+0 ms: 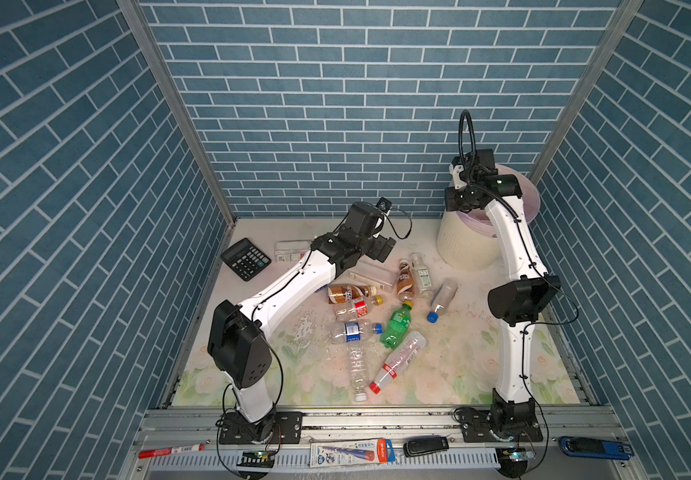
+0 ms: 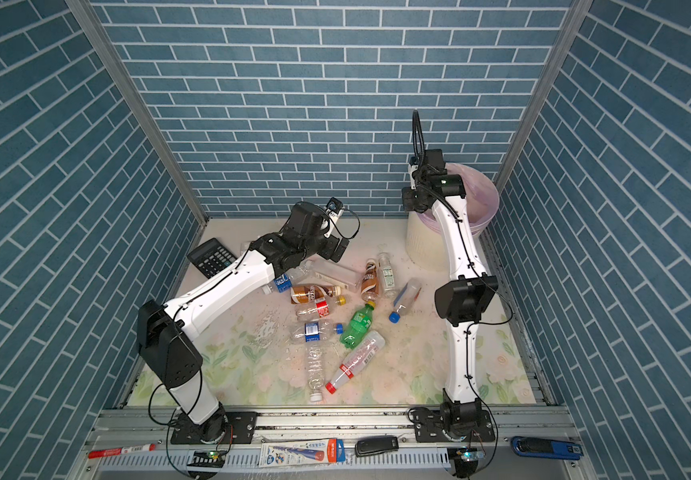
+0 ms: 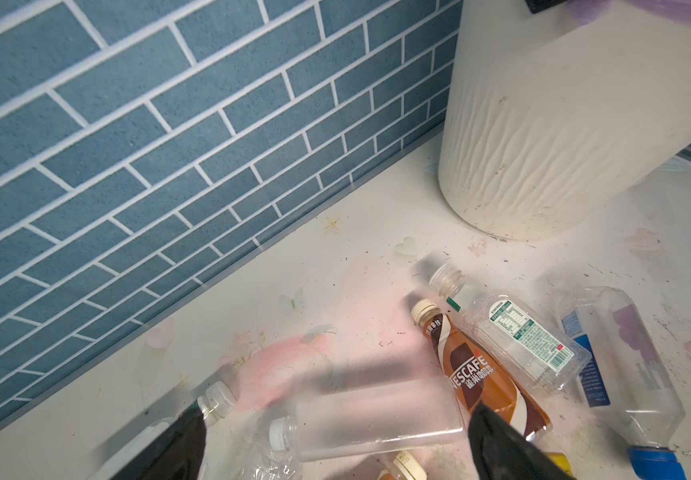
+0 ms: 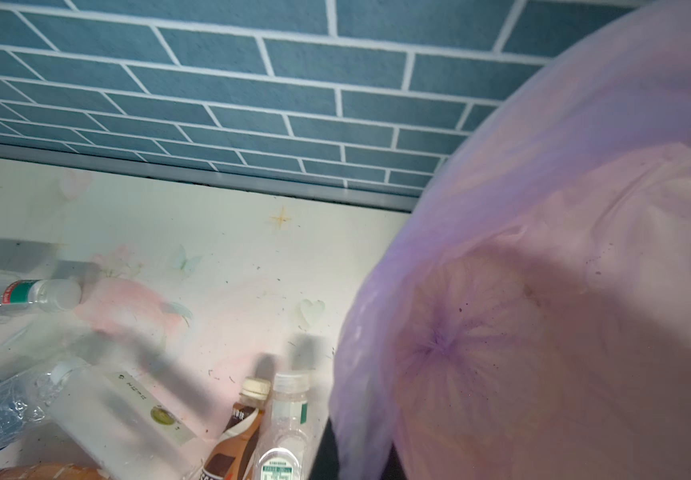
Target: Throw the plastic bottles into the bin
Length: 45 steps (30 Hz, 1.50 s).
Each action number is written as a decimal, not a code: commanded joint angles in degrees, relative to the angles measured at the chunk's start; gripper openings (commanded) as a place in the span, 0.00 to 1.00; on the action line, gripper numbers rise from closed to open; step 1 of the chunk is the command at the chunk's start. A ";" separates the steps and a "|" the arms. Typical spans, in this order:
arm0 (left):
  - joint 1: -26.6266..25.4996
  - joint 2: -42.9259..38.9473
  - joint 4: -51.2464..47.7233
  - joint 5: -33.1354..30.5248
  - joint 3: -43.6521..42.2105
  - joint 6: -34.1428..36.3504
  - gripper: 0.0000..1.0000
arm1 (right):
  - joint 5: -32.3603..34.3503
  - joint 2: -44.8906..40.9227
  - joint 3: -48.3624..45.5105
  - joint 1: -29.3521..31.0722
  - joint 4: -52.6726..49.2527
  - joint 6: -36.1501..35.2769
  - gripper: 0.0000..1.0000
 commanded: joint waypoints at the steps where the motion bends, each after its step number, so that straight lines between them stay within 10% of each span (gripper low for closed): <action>1: 0.45 -2.71 -0.75 -0.15 -1.19 -1.65 0.99 | -5.59 2.05 3.30 -0.44 10.26 1.86 0.00; 45: 2.42 -7.26 -1.88 -1.74 -8.16 -3.77 0.99 | -17.62 10.48 7.13 20.12 18.75 6.33 0.00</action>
